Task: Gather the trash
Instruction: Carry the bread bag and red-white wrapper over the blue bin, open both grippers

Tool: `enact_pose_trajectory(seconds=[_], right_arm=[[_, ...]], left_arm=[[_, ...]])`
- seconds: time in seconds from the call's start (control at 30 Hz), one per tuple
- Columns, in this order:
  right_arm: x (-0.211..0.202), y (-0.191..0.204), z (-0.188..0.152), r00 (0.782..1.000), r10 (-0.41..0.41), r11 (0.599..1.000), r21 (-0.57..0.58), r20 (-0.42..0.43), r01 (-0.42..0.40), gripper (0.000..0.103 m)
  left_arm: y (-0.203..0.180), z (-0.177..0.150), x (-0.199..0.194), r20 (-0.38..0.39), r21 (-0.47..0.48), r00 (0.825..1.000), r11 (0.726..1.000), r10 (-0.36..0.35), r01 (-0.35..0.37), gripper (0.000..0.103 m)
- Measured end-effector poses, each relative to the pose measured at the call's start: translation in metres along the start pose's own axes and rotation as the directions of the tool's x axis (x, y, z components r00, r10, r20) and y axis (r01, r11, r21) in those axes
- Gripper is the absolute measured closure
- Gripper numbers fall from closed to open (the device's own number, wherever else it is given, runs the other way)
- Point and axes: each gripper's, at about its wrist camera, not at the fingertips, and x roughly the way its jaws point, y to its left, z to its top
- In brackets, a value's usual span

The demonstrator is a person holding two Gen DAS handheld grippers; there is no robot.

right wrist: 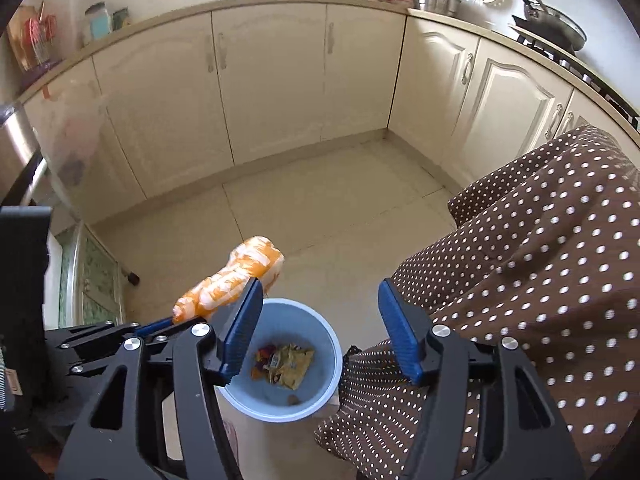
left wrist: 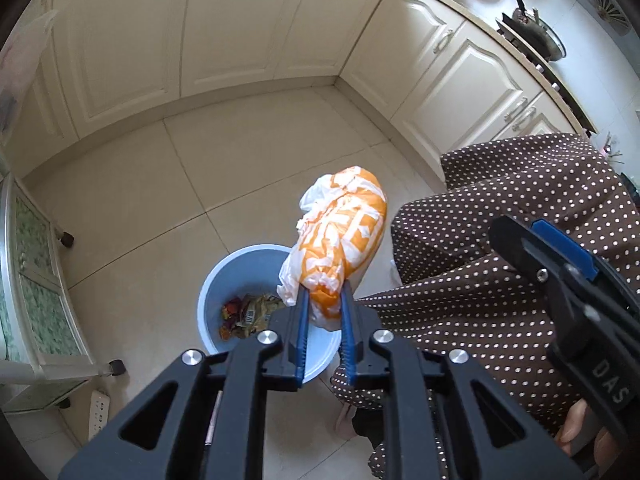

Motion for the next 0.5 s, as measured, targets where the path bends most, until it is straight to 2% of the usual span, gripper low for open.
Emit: enact_pose_trajectory(seconds=[0.07,0.13,0.17,0.3,0.5], right_arm=[[-0.007,-0.003,0.002,1.000,0.002,1.000,0.008,0.020,-0.002,0.044],[-0.012,-0.005,0.005,0.999,0.000,1.000,0.009,0.033,0.000,0.044],[-0.015,-0.007,0.006,0.999,0.002,1.000,0.009,0.039,-0.002,0.044],[-0.029,-0.010,0.008,0.998,0.003,1.000,0.015,0.059,-0.004,0.044],[-0.068,-0.014,0.014,0.994,0.010,1.000,0.020,0.113,-0.013,0.044]], left_arm=[[-0.004,0.004,-0.002,0.000,-0.006,1.000,1.000,-0.023,0.023,0.081],[-0.006,0.006,-0.005,0.008,-0.021,0.999,0.999,-0.043,0.043,0.058],[-0.008,0.006,-0.008,0.018,-0.022,0.999,0.999,-0.038,0.039,0.053],[-0.017,0.006,-0.020,0.038,-0.001,0.999,1.000,-0.021,0.021,0.051],[-0.035,0.004,-0.064,0.109,0.021,0.994,0.999,-0.032,0.030,0.051]])
